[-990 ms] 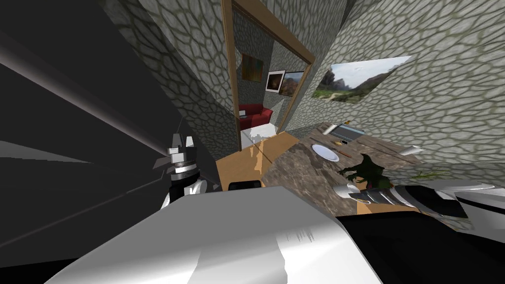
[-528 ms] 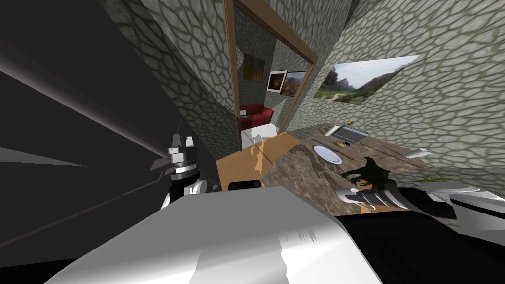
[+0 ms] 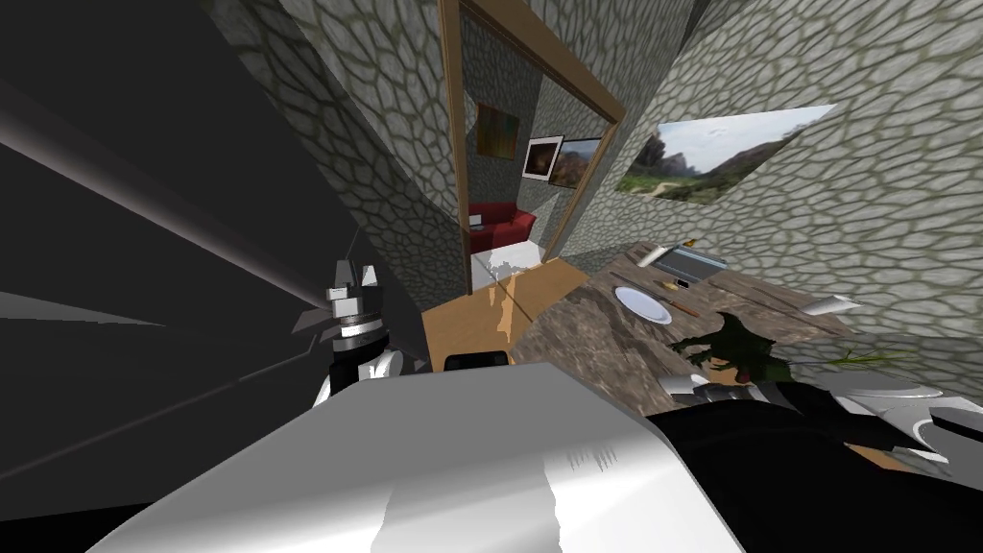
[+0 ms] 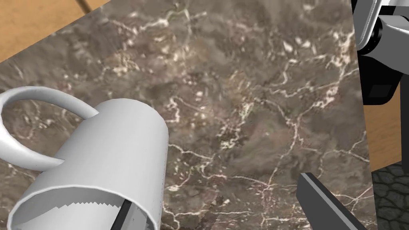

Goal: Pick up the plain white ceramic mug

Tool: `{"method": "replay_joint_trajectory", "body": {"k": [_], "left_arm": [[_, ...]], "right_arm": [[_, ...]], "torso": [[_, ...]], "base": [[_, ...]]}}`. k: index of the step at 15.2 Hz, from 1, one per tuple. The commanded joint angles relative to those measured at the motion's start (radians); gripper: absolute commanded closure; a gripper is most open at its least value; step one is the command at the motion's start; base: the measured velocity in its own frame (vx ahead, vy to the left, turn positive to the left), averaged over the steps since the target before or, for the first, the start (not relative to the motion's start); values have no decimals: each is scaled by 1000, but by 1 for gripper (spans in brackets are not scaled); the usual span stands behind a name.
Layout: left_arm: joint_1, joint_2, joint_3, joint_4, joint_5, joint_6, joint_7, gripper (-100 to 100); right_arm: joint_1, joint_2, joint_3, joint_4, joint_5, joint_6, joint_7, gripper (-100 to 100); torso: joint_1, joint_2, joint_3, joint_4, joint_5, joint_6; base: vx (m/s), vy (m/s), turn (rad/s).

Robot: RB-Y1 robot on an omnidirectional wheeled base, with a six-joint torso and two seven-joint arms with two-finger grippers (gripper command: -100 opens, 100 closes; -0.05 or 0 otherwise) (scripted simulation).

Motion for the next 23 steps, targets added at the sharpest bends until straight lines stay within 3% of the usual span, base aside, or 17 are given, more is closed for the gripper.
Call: {"method": "replay_joint_trajectory", "body": {"k": [1, 4, 5, 6, 9, 10, 11, 13, 14, 15, 17, 20, 21, 22, 23], "left_arm": [[0, 0, 0, 0, 0, 0, 0, 0], [0, 0, 0, 0, 0, 0, 0, 0], [0, 0, 0, 0, 0, 0, 0, 0], [0, 0, 0, 0, 0, 0, 0, 0], [0, 0, 0, 0, 0, 0, 0, 0], [0, 0, 0, 0, 0, 0, 0, 0], [0, 0, 0, 0, 0, 0, 0, 0], [0, 0, 0, 0, 0, 0, 0, 0], [0, 0, 0, 0, 0, 0, 0, 0], [0, 0, 0, 0, 0, 0, 0, 0], [0, 0, 0, 0, 0, 0, 0, 0], [0, 0, 0, 0, 0, 0, 0, 0], [0, 0, 0, 0, 0, 0, 0, 0], [0, 0, 0, 0, 0, 0, 0, 0], [0, 0, 0, 0, 0, 0, 0, 0]], "right_arm": [[8, 50, -50, 50, 50, -27, 13, -100], [8, 52, -111, 53, 76, -27, 13, -100], [66, 92, -143, 28, 114, -28, 15, -100], [94, 92, -171, 28, 124, -28, 15, -100], [94, 92, -243, 28, 136, -28, 15, -100], [151, 133, -267, 3, 179, -30, 18, -100], [180, 133, -295, 3, 192, -30, 18, -100], [181, 133, -365, 3, 197, -30, 18, -100], [181, 133, -376, 3, 197, -30, 18, -100], [229, 174, -402, -21, 242, -31, 20, -100], [266, 174, -446, -21, 258, -31, 20, -100], [267, 174, -508, -21, 258, -31, 20, -100], [309, 214, -533, -46, 308, -33, 23, -100], [354, 214, -568, -46, 315, -33, 23, -100], [354, 214, -586, -46, 318, -33, 23, -100]], "torso": [[0, 0, 0, 0, 0, 0], [0, -1, -1, 0, -1, 0], [0, 0, 0, 0, -1, 0], [0, 0, 0, 0, -2, 0], [-1, 1, 0, 0, -5, 3], [0, 2, 1, 0, -5, 2], [0, 2, 1, 0, -7, 3], [0, 2, 1, 0, -7, 3], [0, 2, 1, 0, -7, 3], [0, 2, 1, 0, -7, 3], [-1, 2, 1, 0, -7, 3], [0, 2, 1, 0, -7, 3], [0, 3, 1, 0, -6, 2], [0, 2, 1, 0, -6, 2], [-1, 1, 1, 0, -7, 2]], "base": [[31, -18, 102], [21, -3, 10], [25, -2, 93], [39, -16, 123], [20, -3, 0], [19, -2, 79], [33, -6, 108], [24, -6, 14], [8, -1, -10], [25, -2, 90], [33, -9, 73], [8, -3, -13], [20, 0, 92], [38, -7, 119], [29, -13, 42]]}}
